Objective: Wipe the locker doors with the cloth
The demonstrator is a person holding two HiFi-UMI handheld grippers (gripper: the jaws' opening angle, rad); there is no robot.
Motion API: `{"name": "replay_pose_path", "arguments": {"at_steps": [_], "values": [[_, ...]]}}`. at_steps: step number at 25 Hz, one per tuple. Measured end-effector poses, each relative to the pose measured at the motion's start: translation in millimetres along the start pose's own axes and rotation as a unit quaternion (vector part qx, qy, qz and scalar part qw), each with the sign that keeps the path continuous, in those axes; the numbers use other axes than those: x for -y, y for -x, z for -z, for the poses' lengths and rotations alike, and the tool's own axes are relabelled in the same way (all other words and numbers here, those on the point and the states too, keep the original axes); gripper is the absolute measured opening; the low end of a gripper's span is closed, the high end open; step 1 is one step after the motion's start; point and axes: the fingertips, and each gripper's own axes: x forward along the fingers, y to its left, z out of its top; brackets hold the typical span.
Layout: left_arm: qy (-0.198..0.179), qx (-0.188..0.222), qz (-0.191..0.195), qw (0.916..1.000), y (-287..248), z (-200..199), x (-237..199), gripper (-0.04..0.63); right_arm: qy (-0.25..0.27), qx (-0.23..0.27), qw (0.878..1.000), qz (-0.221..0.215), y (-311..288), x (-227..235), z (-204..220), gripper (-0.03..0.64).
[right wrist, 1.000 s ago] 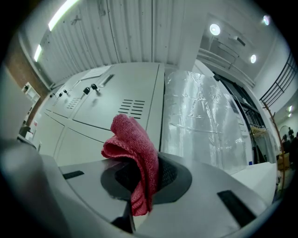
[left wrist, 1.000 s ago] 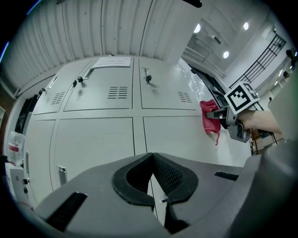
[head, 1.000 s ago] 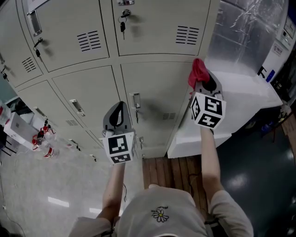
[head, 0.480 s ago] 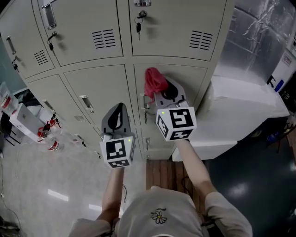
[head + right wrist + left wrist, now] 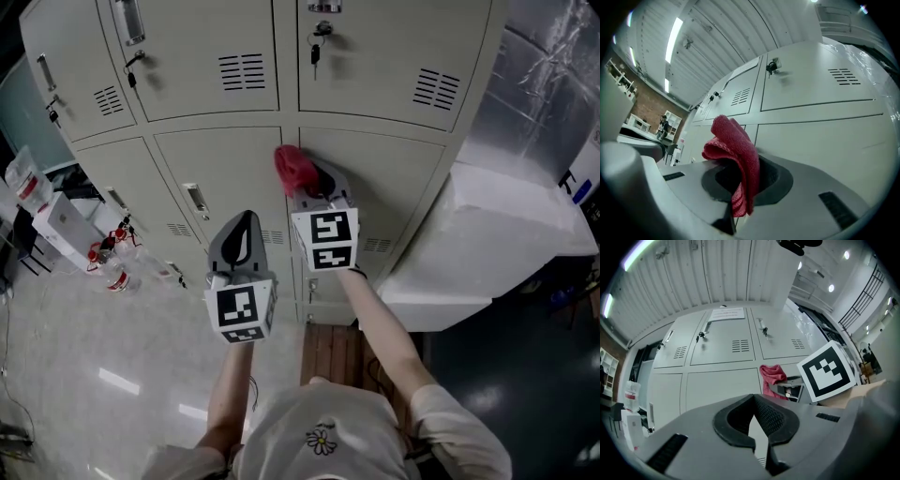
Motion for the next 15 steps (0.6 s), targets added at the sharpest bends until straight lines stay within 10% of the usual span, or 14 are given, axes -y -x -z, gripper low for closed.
{"name": "replay_pose_path", "arguments": {"at_steps": [15], "values": [[0.000, 0.003, 0.008, 1.0000, -12, 1, 5, 0.017, 0.033, 0.000, 0.999, 0.016, 9, 23, 0, 0.039]]}}
